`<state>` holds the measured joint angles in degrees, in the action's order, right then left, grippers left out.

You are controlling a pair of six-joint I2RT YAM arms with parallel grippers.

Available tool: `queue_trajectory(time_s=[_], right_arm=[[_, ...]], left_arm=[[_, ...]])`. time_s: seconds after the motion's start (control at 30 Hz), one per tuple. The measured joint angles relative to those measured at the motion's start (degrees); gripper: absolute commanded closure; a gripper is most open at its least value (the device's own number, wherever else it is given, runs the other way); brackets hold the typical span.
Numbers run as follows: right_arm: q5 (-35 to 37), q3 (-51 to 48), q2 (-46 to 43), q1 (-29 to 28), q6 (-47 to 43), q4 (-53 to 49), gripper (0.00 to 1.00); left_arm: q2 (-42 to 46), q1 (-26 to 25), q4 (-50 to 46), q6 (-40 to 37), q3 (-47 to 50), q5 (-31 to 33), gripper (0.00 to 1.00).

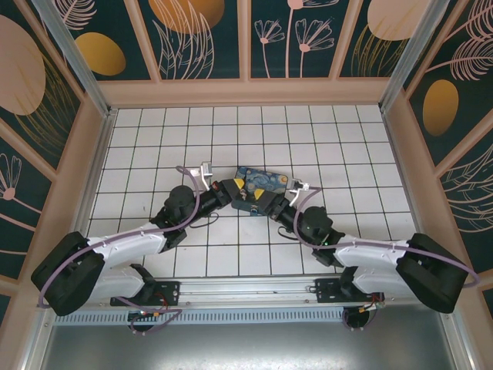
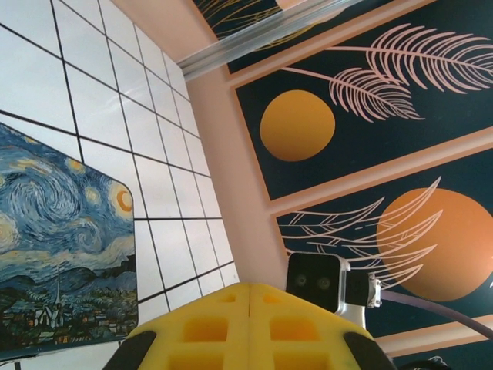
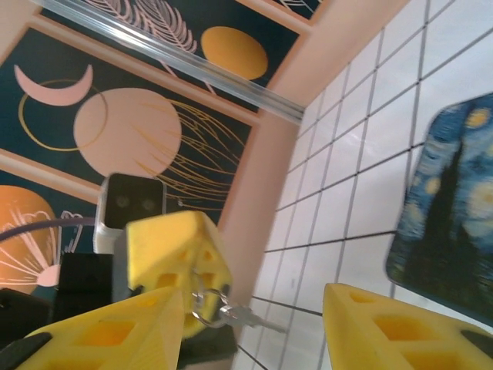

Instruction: Unlock a padlock with a key

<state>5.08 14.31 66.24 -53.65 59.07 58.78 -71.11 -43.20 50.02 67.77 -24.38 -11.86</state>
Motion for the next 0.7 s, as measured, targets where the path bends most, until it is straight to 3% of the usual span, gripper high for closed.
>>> queue_trajectory(time_s=[0.7], right_arm=[[-2.6, 6.1, 11.9, -1.3, 0.0, 9.5, 0.64]], left_arm=[[-0.1, 0.0, 2.1, 0.5, 0.4, 0.9, 1.00]])
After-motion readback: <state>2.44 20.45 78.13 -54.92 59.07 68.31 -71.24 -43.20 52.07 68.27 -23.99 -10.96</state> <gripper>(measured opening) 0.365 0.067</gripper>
